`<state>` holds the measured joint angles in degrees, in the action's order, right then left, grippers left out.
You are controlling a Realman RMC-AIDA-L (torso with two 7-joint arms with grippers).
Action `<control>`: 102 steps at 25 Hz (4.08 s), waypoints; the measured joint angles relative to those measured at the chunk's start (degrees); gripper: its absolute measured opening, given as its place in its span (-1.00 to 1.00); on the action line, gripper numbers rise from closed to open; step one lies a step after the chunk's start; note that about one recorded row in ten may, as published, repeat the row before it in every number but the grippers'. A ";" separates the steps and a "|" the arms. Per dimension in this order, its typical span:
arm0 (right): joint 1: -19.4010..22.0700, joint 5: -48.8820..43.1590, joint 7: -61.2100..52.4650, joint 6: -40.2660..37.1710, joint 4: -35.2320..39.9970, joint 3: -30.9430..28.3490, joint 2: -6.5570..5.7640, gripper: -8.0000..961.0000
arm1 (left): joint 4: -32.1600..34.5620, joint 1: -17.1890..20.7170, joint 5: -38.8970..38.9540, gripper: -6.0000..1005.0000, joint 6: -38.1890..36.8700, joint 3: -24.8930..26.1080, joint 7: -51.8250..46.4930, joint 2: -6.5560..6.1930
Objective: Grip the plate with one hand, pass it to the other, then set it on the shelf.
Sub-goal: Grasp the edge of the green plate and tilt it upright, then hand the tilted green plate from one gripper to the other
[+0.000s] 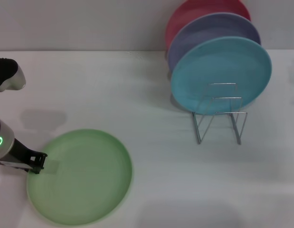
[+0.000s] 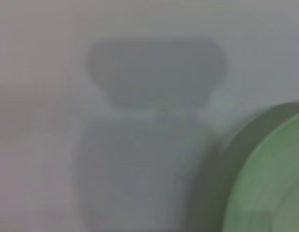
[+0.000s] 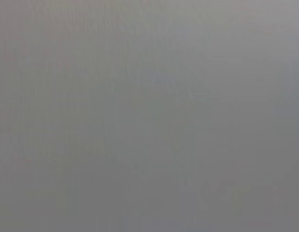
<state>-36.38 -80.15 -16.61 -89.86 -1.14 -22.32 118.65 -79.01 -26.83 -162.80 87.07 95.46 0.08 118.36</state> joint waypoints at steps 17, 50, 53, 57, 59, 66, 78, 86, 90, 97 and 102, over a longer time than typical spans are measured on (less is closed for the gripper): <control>-0.13 0.00 0.01 0.38 0.00 -0.03 0.00 0.22 | -2.08 1.36 5.52 -0.89 -5.55 4.25 3.00 -0.13; -1.29 -0.30 0.53 0.57 2.53 0.32 0.00 0.22 | -4.18 15.95 10.16 -0.92 -63.14 -7.91 3.48 -0.19; -1.16 -0.36 0.53 0.57 2.72 0.34 0.00 0.22 | -2.06 18.41 10.16 -0.92 -73.24 -11.05 3.88 -0.16; -0.88 -0.37 0.53 0.57 2.94 0.36 0.03 0.22 | 4.28 20.24 10.20 -0.92 -88.72 -14.49 3.15 -0.14; -0.79 -0.37 0.57 0.77 2.98 0.40 0.06 0.22 | 11.47 20.62 10.20 -0.92 -102.85 -17.35 1.60 -0.14; -0.67 -0.44 0.62 2.47 2.96 1.62 0.11 0.22 | 30.46 17.58 9.68 -0.92 -131.27 -21.80 -7.26 -0.16; 2.08 -0.45 0.63 2.07 1.40 6.56 0.50 0.22 | 51.77 11.53 11.12 -0.92 -151.97 -27.70 -10.69 0.77; 6.52 -0.45 6.94 -2.87 -6.23 10.25 0.61 0.22 | 54.24 12.48 11.06 -0.92 -155.19 -31.38 -10.75 0.64; 8.07 -0.46 8.93 -4.36 -9.83 11.40 0.62 0.21 | 54.64 13.66 10.93 -0.92 -156.66 -32.49 -12.46 0.36; 10.34 -2.46 11.01 -5.15 -17.68 12.71 0.61 0.21 | 56.67 15.12 10.47 -0.92 -159.95 -36.07 -15.52 0.19; 11.33 -3.99 17.37 -5.85 -22.90 12.80 0.60 0.22 | 57.40 15.14 10.49 -0.92 -160.50 -37.89 -15.52 0.42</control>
<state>-25.06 -84.14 0.76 -95.70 -24.04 -9.52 119.25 -21.61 -11.69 -152.31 -73.43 57.56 -15.44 118.77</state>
